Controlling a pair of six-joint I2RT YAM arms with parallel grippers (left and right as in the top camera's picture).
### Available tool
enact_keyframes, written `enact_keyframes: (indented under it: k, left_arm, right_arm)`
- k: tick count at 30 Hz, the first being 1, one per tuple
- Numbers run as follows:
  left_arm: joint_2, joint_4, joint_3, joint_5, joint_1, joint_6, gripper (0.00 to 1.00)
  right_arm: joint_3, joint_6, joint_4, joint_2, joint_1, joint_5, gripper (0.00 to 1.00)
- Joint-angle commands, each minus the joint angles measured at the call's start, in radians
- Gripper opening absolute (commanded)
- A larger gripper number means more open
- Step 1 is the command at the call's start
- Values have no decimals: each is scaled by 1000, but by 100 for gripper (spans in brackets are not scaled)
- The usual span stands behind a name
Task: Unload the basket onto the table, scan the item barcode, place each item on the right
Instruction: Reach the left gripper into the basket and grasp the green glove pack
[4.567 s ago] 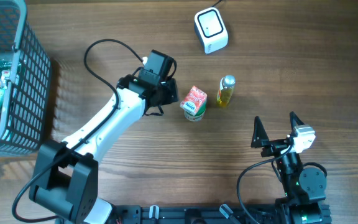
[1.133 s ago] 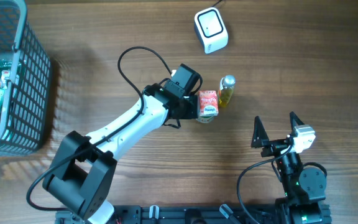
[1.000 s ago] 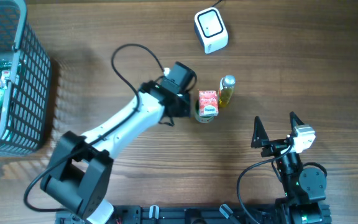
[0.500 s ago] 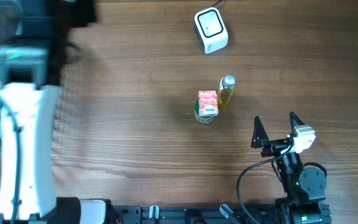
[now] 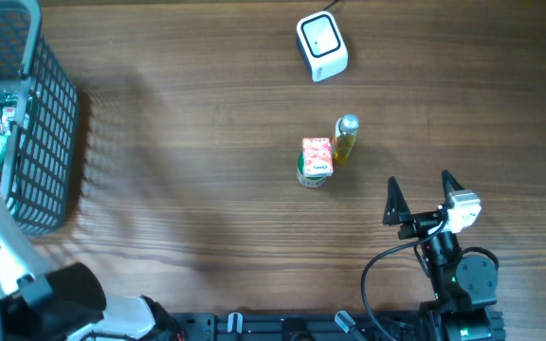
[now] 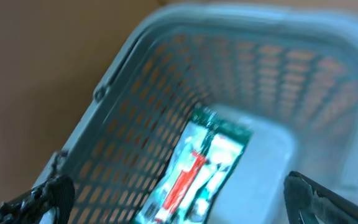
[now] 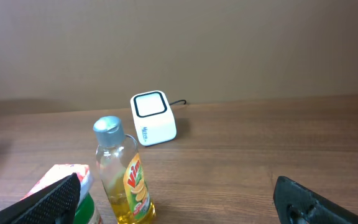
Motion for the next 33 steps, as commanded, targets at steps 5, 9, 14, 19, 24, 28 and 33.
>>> enact_keyframes:
  k: [5, 9, 14, 19, 24, 28, 33]
  left_arm:
    - [137, -13, -6, 111, 159, 25, 100]
    - [216, -13, -6, 128, 207, 33, 100]
    - [325, -43, -6, 212, 243, 142, 100]
    - [430, -87, -6, 312, 252, 266, 100]
    - [491, -101, -6, 312, 252, 342, 100]
    - [524, -101, -6, 304, 254, 399, 100]
    - [557, -90, -6, 304, 276, 399, 100]
  right_arm:
    - [-1, 4, 4, -5, -4, 5, 100]
    - [-1, 4, 4, -5, -4, 5, 100]
    - [-1, 3, 4, -5, -4, 5, 100]
    - [-1, 3, 4, -5, -4, 5, 100]
    - [-1, 4, 4, -5, -4, 5, 100]
    - [-1, 4, 4, -5, -4, 5, 100]
    - [-1, 4, 4, -5, -4, 5, 100]
